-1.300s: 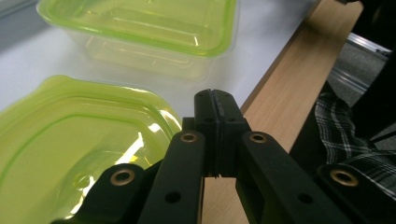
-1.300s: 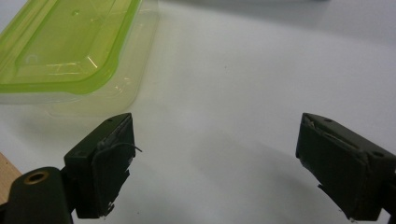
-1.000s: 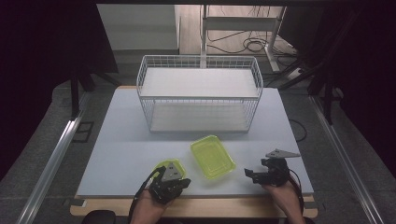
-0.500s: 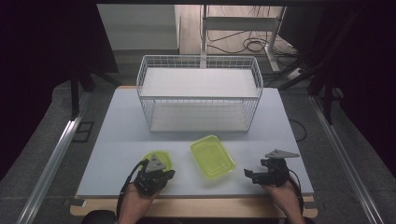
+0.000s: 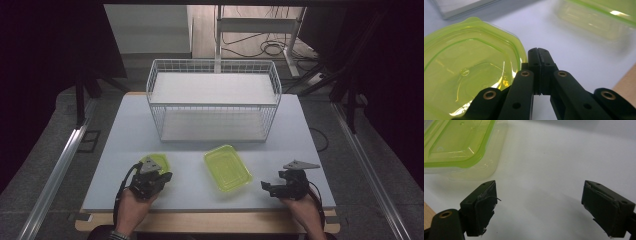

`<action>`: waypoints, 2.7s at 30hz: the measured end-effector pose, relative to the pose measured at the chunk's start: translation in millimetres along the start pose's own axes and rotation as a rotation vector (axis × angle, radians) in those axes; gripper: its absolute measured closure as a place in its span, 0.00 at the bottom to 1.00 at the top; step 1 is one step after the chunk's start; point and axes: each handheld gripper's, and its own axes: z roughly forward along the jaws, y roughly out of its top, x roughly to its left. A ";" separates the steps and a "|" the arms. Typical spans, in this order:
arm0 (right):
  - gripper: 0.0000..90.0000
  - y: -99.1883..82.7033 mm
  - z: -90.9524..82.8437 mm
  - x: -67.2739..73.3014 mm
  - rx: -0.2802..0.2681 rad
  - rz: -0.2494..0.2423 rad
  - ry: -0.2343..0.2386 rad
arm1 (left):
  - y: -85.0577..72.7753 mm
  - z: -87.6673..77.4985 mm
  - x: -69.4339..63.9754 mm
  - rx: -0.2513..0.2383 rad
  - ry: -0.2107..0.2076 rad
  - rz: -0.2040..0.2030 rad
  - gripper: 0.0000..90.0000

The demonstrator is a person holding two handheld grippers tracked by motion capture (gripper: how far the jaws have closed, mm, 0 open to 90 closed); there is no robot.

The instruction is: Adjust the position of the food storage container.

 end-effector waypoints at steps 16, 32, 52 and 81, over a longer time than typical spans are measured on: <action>0.36 3.4 -5.3 5.3 -0.014 0.022 0.016 | -1.5 -10.5 25.9 -0.038 0.016 -0.044 0.98; 0.99 15.9 -19.7 48.2 -0.081 -0.122 0.132 | -5.7 0.3 -0.1 -0.051 -0.091 0.004 0.95; 0.98 38.7 20.9 63.3 -0.033 -0.125 0.085 | -0.2 16.4 -11.7 -0.021 -0.144 0.044 0.95; 0.98 80.2 61.5 42.3 0.002 -0.158 0.022 | 7.1 23.2 -14.2 -0.020 -0.148 0.053 0.95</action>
